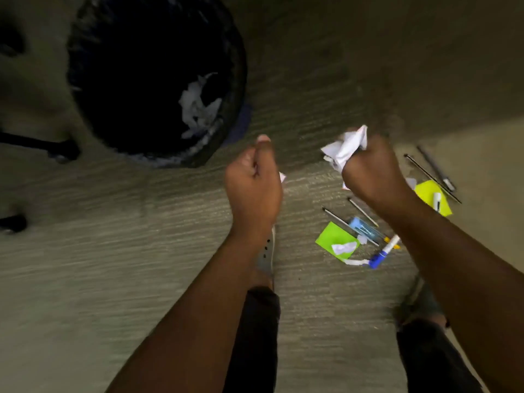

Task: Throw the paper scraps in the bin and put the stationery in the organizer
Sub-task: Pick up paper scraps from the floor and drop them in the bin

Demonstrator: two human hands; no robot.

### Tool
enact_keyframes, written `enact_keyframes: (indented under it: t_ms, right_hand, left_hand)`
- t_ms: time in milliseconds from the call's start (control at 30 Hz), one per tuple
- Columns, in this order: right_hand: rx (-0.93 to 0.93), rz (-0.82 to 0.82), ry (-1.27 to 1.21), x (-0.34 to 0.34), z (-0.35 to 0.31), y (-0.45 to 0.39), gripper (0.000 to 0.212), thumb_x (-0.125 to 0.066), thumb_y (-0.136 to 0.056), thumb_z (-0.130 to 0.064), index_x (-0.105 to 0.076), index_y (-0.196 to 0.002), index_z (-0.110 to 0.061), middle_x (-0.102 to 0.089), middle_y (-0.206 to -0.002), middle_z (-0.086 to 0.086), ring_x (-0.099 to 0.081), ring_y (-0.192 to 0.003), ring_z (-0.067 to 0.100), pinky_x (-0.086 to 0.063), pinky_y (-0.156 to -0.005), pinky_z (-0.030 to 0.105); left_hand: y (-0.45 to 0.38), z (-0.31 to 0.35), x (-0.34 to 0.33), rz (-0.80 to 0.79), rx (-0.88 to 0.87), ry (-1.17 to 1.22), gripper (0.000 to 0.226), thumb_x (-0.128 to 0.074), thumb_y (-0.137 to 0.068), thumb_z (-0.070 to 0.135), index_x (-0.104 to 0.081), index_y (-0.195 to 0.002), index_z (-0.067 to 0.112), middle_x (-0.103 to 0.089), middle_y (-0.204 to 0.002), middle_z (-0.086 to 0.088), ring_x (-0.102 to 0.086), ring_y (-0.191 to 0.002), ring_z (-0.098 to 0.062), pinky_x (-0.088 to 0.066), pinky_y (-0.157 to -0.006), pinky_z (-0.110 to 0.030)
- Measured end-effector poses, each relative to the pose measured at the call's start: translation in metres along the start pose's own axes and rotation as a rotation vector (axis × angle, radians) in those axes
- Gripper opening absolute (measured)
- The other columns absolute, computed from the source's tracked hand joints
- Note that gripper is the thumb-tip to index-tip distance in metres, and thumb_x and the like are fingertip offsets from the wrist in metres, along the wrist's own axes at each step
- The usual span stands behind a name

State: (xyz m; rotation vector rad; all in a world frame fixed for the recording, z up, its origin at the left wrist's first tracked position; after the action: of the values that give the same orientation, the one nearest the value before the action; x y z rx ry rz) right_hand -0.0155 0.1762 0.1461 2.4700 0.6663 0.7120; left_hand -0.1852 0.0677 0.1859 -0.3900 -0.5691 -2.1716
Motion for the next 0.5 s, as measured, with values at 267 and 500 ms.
enact_keyframes:
  t_ms: [267, 500]
  right_hand:
    - [0.551, -0.011, 0.315, -0.130, -0.226, -0.036, 0.030, -0.049, -0.093, -0.015, -0.053, -0.120, -0.003, -0.058, -0.120, 0.015, -0.056, -0.108, 0.027, -0.028, -0.068, 0.017]
    - [0.397, -0.345, 0.365, -0.214, -0.220, -0.068, 0.068, -0.062, -0.089, -0.033, -0.023, -0.142, -0.017, -0.024, -0.147, 0.011, -0.039, -0.129, 0.027, -0.042, -0.096, 0.032]
  left_hand:
    - [-0.110, 0.056, 0.132, 0.360, -0.187, -0.044, 0.057, -0.032, -0.102, 0.037, -0.047, -0.056, 0.008, -0.051, -0.048, -0.002, -0.051, -0.044, -0.011, -0.043, -0.049, -0.026]
    - [-0.166, 0.010, 0.123, 0.127, 0.052, -0.122, 0.055, -0.022, -0.101, 0.048, -0.067, -0.104, 0.016, -0.071, -0.094, 0.004, -0.065, -0.088, -0.004, -0.051, -0.081, -0.027]
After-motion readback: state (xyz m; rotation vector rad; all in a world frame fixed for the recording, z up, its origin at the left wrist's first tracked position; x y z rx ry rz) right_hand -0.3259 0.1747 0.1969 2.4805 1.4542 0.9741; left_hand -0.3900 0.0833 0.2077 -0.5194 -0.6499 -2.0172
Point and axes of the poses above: each hand's wrist, its own y-axis away from the middle knuckle, its own x-axis out of the back of the hand, z = x × y, the point moved 10 cm from there along -y, towards the middle knuckle
